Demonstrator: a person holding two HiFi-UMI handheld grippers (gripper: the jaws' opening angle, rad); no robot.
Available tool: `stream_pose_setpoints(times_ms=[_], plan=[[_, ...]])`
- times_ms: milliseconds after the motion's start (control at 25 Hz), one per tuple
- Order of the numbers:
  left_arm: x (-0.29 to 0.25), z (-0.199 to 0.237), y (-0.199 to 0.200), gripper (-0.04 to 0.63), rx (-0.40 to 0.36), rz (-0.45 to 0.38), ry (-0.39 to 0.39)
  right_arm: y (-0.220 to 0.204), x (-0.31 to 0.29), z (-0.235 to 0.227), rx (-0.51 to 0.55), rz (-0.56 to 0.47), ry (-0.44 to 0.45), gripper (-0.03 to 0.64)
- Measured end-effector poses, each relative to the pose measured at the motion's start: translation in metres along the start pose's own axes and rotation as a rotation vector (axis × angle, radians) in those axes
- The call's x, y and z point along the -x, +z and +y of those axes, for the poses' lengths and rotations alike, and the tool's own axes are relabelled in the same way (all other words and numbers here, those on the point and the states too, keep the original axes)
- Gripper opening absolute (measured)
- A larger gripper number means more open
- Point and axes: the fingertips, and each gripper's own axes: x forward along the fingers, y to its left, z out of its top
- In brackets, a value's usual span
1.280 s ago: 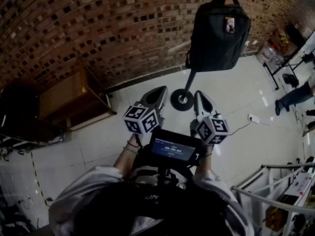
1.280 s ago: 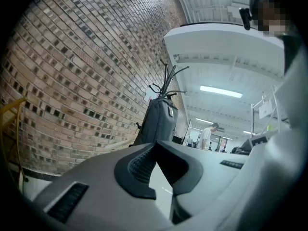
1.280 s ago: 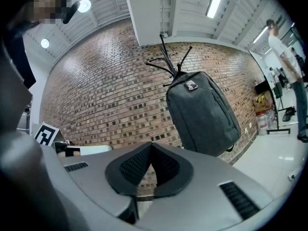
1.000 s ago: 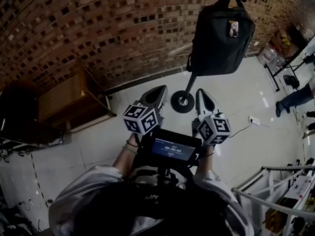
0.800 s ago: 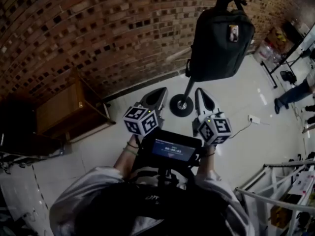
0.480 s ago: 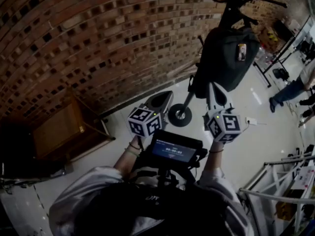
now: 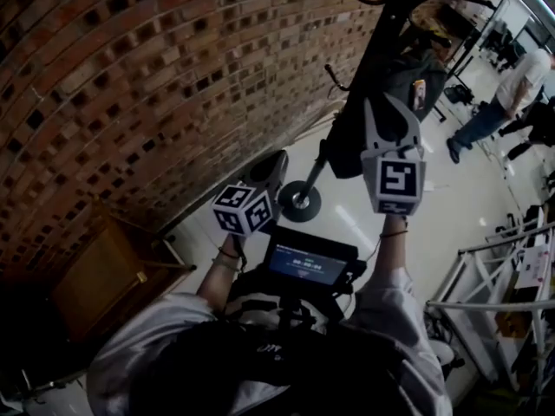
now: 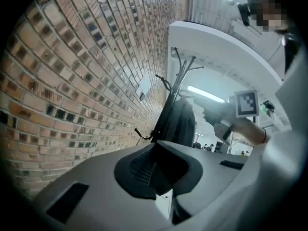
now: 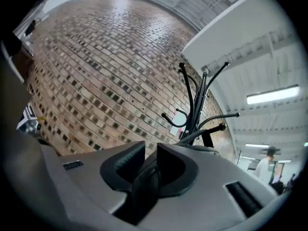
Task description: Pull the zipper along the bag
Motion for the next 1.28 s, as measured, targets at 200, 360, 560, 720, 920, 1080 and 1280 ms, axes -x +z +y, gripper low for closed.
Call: stream_pose_setpoints(times_ms=[200,360,560,720,920,1080,1280], plan=[[-0.016,-0.002,0.001,0.006,0.02,-0.001,-0.029,0.001,-0.024,-0.011,0.204,0.094,-0.061,0.111],[-0.023,-0.011,-0.002,0.007,0.021,0.007,-0.039,-0.001,-0.039,-0.013,0.256,0.144,-0.098,0.146],[-0.023,-0.019,0.002,0.008,0.014,-0.013,-0.033,-0.008,-0.042,-0.017,0.296,0.17,-0.096,0.166],[-0.018,-0.018,0.0,0.008,0.015,-0.011,-0.017,-0.01,-0.045,-0.014,0.337,0.18,-0.101,0.178],[-0.019,-0.01,-0.002,0.006,0.007,0.018,-0.056,-0.01,-0.05,-0.015,0.388,0.218,-0.156,0.178],[-0.026,-0.001,0.005,0.007,-0.006,0.061,-0.136,-0.017,-0.06,-0.012,0.509,0.297,-0.214,0.184],[-0.035,0.008,0.017,0.008,-0.038,0.106,-0.278,-0.017,-0.061,-0.022,0.521,0.355,-0.326,0.177]])
